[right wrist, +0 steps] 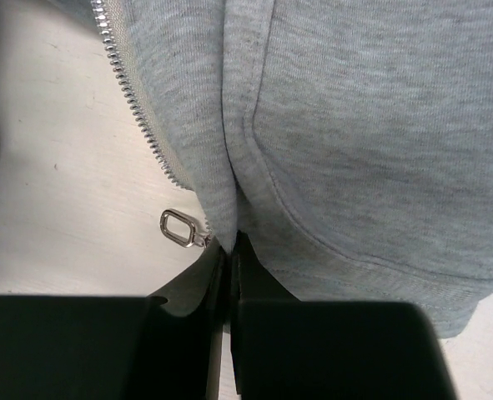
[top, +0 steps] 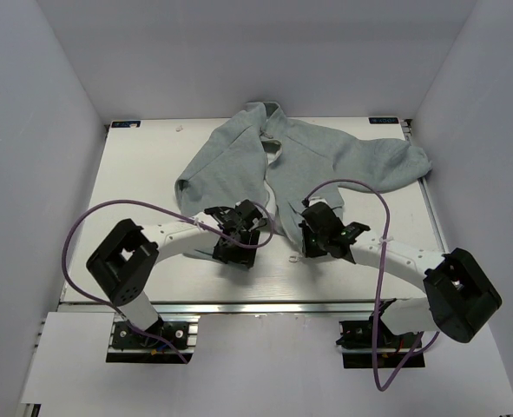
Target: Zip up the jacket
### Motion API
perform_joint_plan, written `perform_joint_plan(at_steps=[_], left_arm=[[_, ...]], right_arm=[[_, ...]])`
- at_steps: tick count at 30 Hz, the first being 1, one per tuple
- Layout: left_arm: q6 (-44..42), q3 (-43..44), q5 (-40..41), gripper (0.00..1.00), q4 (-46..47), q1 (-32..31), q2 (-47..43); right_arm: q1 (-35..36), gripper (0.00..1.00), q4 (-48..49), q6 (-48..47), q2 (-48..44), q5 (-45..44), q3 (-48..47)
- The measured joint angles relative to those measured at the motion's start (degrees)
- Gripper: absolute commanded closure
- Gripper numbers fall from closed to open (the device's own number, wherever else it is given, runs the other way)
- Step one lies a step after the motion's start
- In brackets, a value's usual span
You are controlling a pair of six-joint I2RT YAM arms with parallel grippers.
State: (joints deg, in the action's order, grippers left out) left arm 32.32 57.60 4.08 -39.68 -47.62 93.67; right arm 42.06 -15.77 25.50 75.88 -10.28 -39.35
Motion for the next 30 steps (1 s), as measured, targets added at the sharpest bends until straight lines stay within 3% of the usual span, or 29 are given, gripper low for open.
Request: perform_joint_plan(at_steps=[9,19,22,24,30], left_arm=[[2.93,0.39,5.03,0.31,-0.55,-2.16,3.58],[4.33,1.14,5.38,0.63,0.94,-3.08,4.55],[3.76,1.14,4.55,0.78,2.01,-3.08,4.61],[3.32,1.14,4.02,0.98,2.62,-3.1,4.61],[1.4,1.11,1.6,1.0,4.52,-3.08,4.48]], right_arm=[[-0.02,1.0,-0.04,0.42,-0.98,-0.26,0.92],[-0.07,1.0,-0.35,0.44,-2.99,-0.02,2.29],[-0.07,1.0,-0.42,0.44,-3.41,0.02,2.51],[-0.07,1.0,-0.39,0.44,-3.5,0.13,2.54],[-0.11,1.0,0.44,0.09,-5.35,1.55,3.67]])
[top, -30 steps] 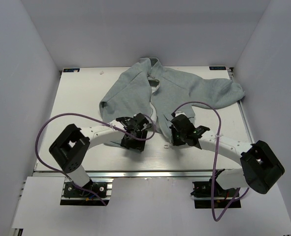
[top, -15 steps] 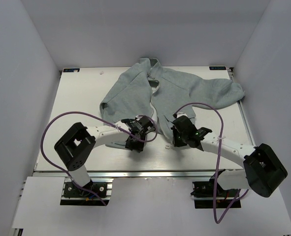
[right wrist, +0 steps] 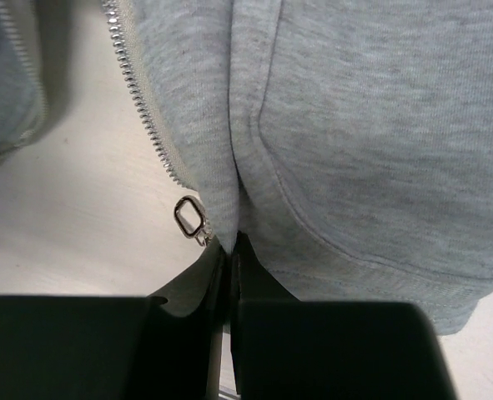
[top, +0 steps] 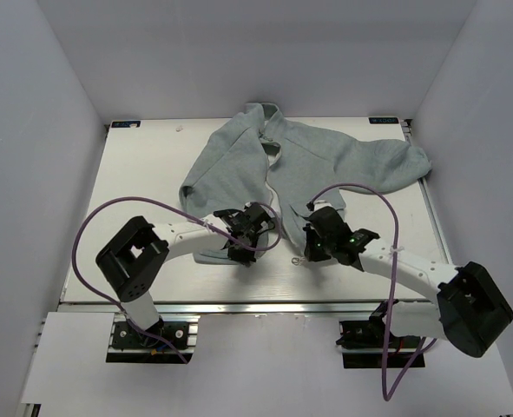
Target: Zip up the jacket
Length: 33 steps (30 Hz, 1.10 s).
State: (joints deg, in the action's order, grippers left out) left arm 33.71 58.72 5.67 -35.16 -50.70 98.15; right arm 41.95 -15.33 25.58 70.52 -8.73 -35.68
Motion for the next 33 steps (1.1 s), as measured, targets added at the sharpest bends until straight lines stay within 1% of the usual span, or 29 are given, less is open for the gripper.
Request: perform_joint_plan(at_steps=[5,7,10,14,17,19,23,28,33], left_arm=[[-1.27,-1.03,-4.63,1.0,3.21,-0.04,-1.81],[-1.4,-1.27,-6.54,1.0,4.42,-0.04,-4.28],[-1.05,-1.88,-8.52,1.0,7.69,-0.04,-10.45],[1.4,-2.93,-9.11,1.0,15.28,-0.04,-19.45],[5.01,-6.45,-8.81,1.0,22.6,-0.04,-25.09],[7.61,-9.4,-8.2,1.0,27.76,-0.04,-27.26],[11.72,-13.22,-6.03,1.0,33.83,-0.04,-27.98],[14.6,-14.16,-3.04,1.0,38.27,-0.09,-27.74],[17.0,-15.32,-0.17,1.0,44.22,-0.59,-27.8]], right_arm=[[-1.53,1.0,1.62,-0.37,-4.22,3.15,1.36],[-2.58,1.0,3.32,-0.39,-6.47,5.29,2.49],[-4.92,1.0,6.47,-0.26,-11.19,9.18,4.55],[-7.26,1.0,11.78,0.85,-16.44,13.79,7.23],[-7.67,1.0,15.82,2.62,-19.06,16.39,8.72],[-7.82,1.0,19.5,4.02,-20.28,18.1,9.51],[-7.82,1.0,25.14,6.36,-21.97,19.98,10.36],[-7.82,1.0,29.9,8.81,-23.37,20.74,10.64],[-7.82,1.0,37.59,11.52,-23.87,21.42,14.32]])
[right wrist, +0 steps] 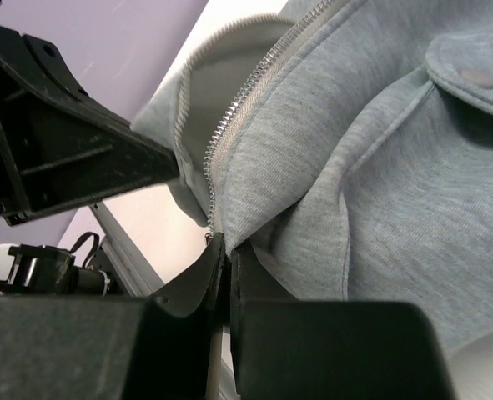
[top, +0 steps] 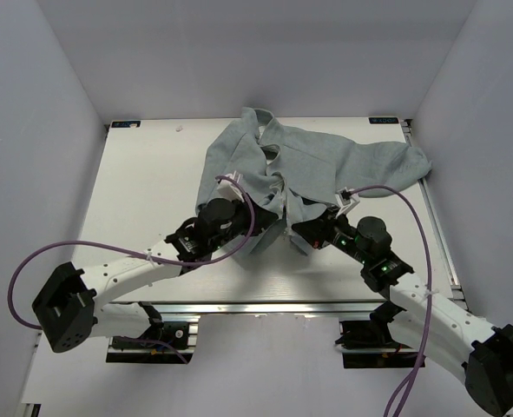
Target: Zip up the jacket
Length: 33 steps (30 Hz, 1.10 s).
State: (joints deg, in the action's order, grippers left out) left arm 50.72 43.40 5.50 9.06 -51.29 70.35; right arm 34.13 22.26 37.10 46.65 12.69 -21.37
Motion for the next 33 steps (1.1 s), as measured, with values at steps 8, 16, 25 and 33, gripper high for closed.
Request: perform_joint_plan(at_steps=[8,16,25,33], left_arm=[[2.8,-2.49,4.44,1.0,4.66,-1.57,-0.46],[3.87,-2.54,6.38,1.0,6.71,-2.93,-0.48],[4.31,-2.54,8.07,1.0,6.86,-4.09,-0.44],[4.44,-2.54,8.35,1.0,7.54,-4.15,-0.44]], right_arm=[[-0.02,1.0,9.4,2.95,-0.09,-0.17,4.98],[0.0,1.0,16.22,4.22,0.09,-1.11,5.84],[0.0,1.0,19.04,4.7,0.68,-4.26,6.23],[0.0,1.0,20.28,4.68,0.81,-4.55,6.25]])
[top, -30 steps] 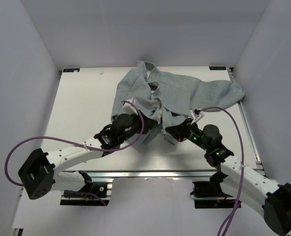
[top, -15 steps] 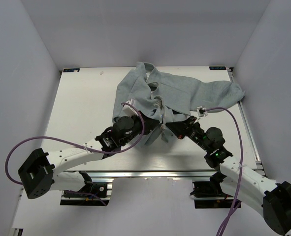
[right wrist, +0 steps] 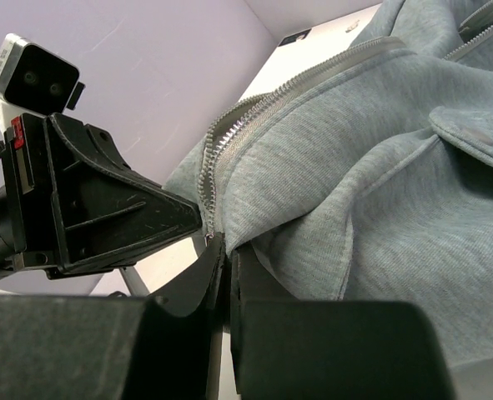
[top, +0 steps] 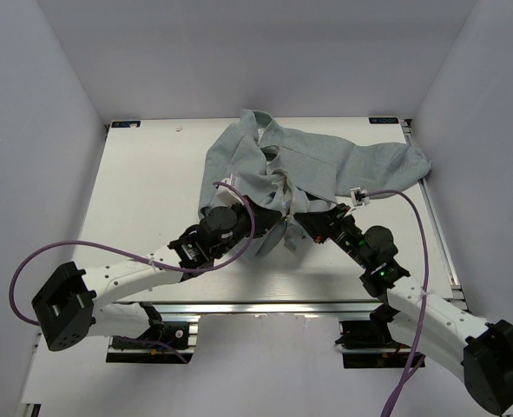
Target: Zip up the jacket
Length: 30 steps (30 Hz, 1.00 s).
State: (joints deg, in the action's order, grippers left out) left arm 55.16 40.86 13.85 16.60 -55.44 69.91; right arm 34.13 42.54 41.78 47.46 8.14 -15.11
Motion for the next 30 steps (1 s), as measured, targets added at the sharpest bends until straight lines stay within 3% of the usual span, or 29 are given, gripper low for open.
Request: perform_joint_plan(at_steps=[30], left_arm=[[0.5,-0.35,-1.29,1.0,1.05,-0.09,-0.07]], right_arm=[[0.0,1.0,2.16,-0.22,0.61,1.4,0.02]])
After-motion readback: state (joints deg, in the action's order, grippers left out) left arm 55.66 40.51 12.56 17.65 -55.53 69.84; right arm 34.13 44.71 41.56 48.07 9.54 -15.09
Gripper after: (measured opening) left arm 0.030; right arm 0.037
